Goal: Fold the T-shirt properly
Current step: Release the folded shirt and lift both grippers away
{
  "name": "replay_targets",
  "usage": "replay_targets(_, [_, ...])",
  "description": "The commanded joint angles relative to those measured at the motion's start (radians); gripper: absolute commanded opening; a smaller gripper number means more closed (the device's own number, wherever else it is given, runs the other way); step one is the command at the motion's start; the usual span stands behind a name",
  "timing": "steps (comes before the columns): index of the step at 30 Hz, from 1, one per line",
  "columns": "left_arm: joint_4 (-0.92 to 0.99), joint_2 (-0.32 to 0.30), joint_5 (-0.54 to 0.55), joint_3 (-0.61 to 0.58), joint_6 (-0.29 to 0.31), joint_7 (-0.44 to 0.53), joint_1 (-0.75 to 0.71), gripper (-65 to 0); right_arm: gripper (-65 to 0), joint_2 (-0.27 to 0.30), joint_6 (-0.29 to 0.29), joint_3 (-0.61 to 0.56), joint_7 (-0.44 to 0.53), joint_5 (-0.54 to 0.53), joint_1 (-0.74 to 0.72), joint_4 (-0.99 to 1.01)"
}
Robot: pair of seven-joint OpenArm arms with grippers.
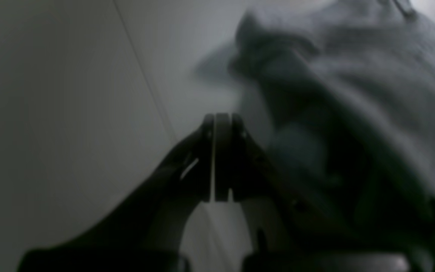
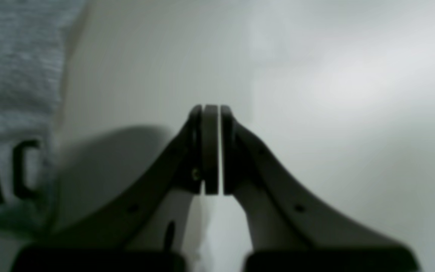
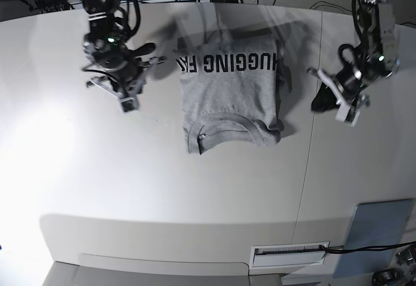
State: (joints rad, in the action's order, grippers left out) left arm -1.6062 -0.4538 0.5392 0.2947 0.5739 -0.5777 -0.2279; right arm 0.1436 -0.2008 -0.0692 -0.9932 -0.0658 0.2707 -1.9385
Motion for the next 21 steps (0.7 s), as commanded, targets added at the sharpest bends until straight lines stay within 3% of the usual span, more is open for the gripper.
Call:
replay_targets(1, [-0.016, -0.017, 0.031, 0.046, 0.0, 0.014, -0.016, -64.8, -63.6, 0.003, 0.003, 0.037, 0.015, -0.016, 0.016, -0.046])
replay_targets(4, [-0.016, -0.018, 0.072, 0.155, 0.006, 0.009, -0.103, -64.8, -63.6, 0.003, 0.003, 0.129, -0.006, -0.032, 0.097, -0.134])
replay_targets(7, [-0.016, -0.017, 0.076, 0.252, 0.063, 0.009, -0.199, -64.8, -63.6, 0.003, 0.002, 0.187, -0.06, -0.031, 0.189, -0.225])
replay_targets(15, [-0.014, -0.014, 0.127, 0.388, 0.112, 0.008, -0.502, -64.8, -63.6, 0.003, -0.005, 0.221, -0.235, -0.031, 0.469, -0.308])
replay_targets(19, [0.019, 0.019, 0.124, 0.388, 0.124, 0.0, -0.646, -64.8, -63.6, 0.003, -0.005, 0.221, -0.227, -0.031, 0.641, -0.272])
replay_targets(21, [0.062, 0.045, 0.103, 0.388, 0.124, 0.001, -0.683, -64.8, -63.6, 0.003, -0.004, 0.221, -0.169, -0.031, 0.718, -0.213])
